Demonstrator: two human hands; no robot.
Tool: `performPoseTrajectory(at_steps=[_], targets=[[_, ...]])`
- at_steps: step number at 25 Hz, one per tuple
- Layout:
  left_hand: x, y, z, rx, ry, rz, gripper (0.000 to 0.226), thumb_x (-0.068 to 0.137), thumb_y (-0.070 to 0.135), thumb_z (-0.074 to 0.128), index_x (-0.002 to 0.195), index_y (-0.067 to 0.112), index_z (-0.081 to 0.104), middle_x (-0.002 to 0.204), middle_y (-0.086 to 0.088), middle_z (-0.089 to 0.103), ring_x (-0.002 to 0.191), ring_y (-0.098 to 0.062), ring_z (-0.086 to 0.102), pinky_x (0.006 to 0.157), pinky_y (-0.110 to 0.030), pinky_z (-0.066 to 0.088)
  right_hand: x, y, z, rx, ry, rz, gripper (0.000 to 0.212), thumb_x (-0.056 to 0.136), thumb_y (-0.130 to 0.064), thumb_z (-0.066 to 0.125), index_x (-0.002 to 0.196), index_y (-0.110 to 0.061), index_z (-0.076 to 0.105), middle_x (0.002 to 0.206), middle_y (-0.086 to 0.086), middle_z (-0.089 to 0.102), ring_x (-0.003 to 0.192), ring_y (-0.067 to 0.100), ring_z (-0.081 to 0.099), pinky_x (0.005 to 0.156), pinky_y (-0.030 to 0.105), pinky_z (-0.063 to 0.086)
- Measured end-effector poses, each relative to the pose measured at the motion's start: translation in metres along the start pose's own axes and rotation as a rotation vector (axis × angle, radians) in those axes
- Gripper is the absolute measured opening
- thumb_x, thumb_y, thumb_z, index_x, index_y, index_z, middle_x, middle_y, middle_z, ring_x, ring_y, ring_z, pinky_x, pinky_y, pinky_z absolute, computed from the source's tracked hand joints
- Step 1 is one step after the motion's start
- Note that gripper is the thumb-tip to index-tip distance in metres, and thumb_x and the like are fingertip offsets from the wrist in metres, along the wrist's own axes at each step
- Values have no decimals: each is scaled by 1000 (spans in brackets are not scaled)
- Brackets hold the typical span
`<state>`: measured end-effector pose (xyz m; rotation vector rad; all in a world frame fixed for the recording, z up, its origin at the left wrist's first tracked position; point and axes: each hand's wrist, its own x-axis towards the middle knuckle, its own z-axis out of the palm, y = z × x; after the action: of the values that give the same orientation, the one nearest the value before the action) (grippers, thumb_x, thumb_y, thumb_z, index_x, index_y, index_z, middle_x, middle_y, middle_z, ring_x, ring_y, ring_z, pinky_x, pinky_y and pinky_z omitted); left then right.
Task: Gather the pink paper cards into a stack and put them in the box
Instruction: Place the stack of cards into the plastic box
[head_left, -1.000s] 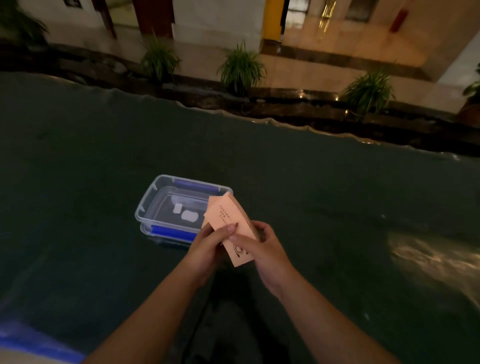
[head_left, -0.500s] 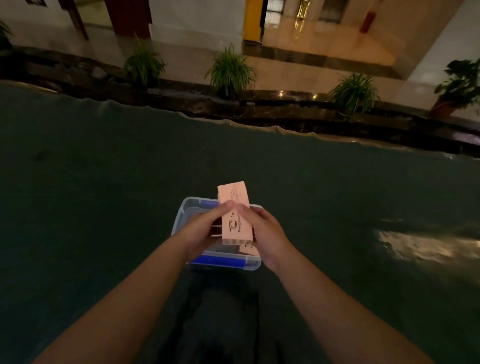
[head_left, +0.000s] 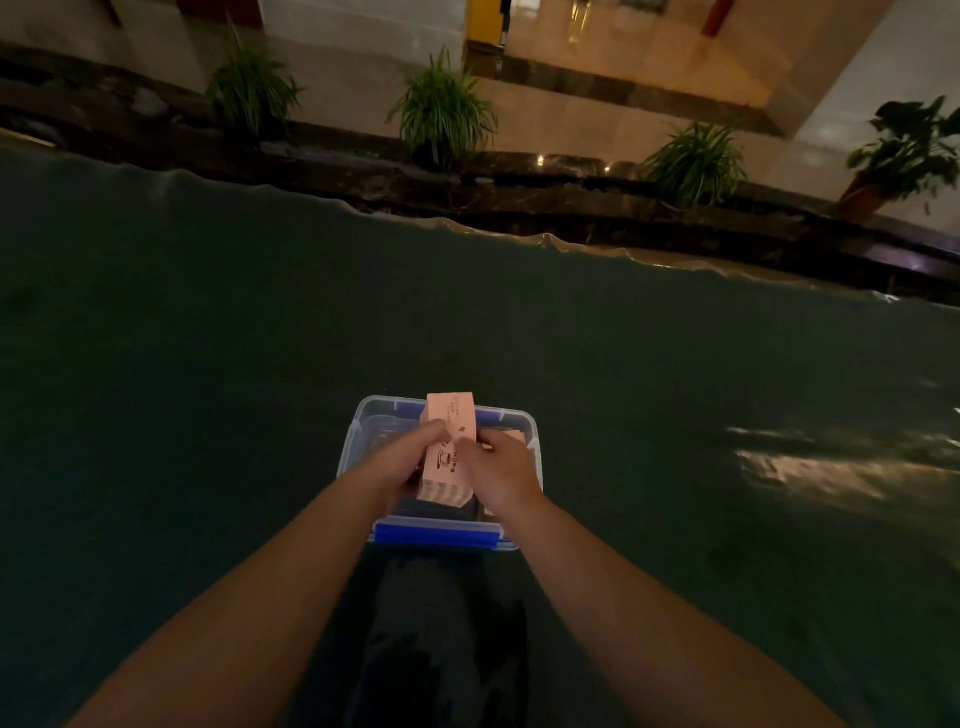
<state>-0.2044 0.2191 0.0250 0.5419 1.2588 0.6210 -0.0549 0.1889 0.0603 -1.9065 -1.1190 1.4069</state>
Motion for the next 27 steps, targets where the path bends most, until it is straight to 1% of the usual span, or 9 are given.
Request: performPoseTrajectory(at_steps=[1,5,9,14,18,21,24,26,27], targets=[[4,-1,1,4,12,-24,26,96,33,69,119,24,68,95,-10,84,102,-34,76,93,-54,60,3,2,0,-48,14,-11,29,105,-31,58,132,-26,69,121,0,77,91,8,72,72,24,59],[17,-9,4,35,28,-75,28,97,34,68,122,22,69,106,-13,82,103,-35,76,93,-55,59,12,18,1,-170,46,-56,24,105,-26,58,120,-20,76,120,2,78,94,10,69,80,25,60],[27,-15,6,94,60,-90,27,98,36,67,119,20,71,101,-12,83,100,-33,77,92,-54,60,23,30,4,-250,74,-59,24,106,-28,57,115,-19,77,116,2,78,90,8,67,68,17,51],[30,-17,12,259,123,-74,26,98,41,66,112,20,72,99,-9,82,93,-28,78,92,-51,60,31,38,4,-281,105,-18,21,106,-32,58,114,-23,76,99,-10,71,72,-4,61,54,11,43],[31,-15,19,355,191,-93,24,100,41,64,109,19,69,96,-9,80,88,-25,77,86,-44,62,36,40,5,-318,104,-22,18,103,-32,63,110,-23,77,105,-4,78,85,6,69,63,15,48],[29,-15,20,395,155,-101,23,101,40,61,108,20,69,94,-8,80,87,-23,77,80,-40,61,38,40,4,-323,122,6,15,101,-33,65,107,-25,77,93,-9,71,80,5,67,63,16,49],[31,-15,19,399,142,-100,22,100,39,63,109,20,69,95,-8,80,88,-23,77,83,-42,62,37,39,3,-339,135,6,11,101,-36,67,104,-29,74,94,-8,73,80,6,68,64,19,53],[28,-13,21,422,178,-94,22,99,38,64,110,19,68,97,-8,79,88,-23,76,84,-43,63,34,37,5,-335,173,-15,4,99,-36,68,96,-36,66,93,-9,72,79,5,68,62,19,54],[25,-11,25,440,195,-83,21,99,36,65,111,19,67,96,-8,77,87,-22,75,83,-42,62,32,34,4,-345,193,-31,15,99,-35,69,89,-40,58,87,-12,67,74,2,65,58,18,52]])
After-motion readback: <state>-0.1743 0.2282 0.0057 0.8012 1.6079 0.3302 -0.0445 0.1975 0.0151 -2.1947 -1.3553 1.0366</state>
